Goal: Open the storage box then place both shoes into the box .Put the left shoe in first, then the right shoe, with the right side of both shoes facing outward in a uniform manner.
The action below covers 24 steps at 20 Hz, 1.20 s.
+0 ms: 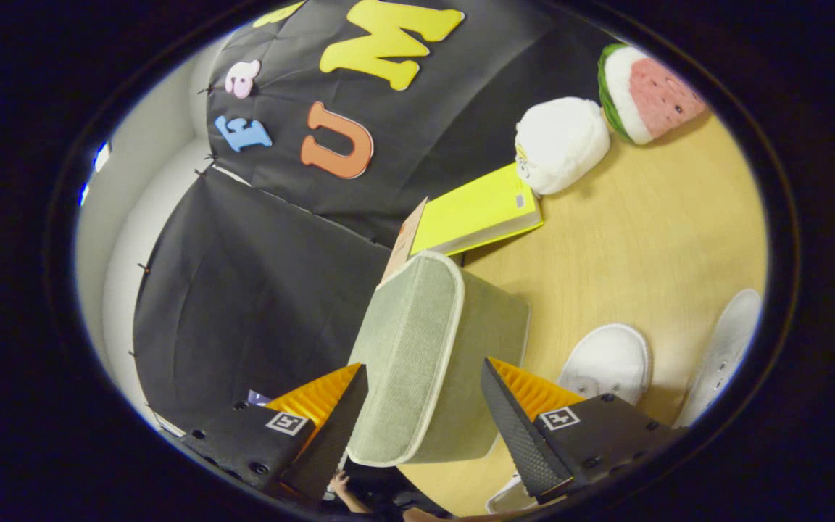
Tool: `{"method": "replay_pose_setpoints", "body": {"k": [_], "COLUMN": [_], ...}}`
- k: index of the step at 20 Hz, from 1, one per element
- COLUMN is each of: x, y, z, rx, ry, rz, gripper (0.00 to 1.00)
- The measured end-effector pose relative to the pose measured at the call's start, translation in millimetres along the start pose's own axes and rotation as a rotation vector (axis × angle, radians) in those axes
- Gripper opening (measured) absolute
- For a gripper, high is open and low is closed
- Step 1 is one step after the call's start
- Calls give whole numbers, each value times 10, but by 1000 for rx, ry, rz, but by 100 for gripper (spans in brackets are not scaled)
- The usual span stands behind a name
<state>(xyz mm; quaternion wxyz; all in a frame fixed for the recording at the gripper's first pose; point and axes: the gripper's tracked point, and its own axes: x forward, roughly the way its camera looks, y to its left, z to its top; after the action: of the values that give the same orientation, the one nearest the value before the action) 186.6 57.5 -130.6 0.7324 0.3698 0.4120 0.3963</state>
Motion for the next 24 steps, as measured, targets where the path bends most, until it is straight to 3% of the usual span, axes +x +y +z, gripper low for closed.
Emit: {"method": "replay_pose_setpoints", "body": {"k": [3, 10, 19, 24], "x": [124, 364, 262, 58], "y": [40, 23, 20, 206], "z": [-32, -44, -34, 30], "rx": [63, 100, 177, 191], "ry": [42, 189, 198, 173], "rz": [103, 190, 266, 304], "gripper": [99, 94, 27, 8]}}
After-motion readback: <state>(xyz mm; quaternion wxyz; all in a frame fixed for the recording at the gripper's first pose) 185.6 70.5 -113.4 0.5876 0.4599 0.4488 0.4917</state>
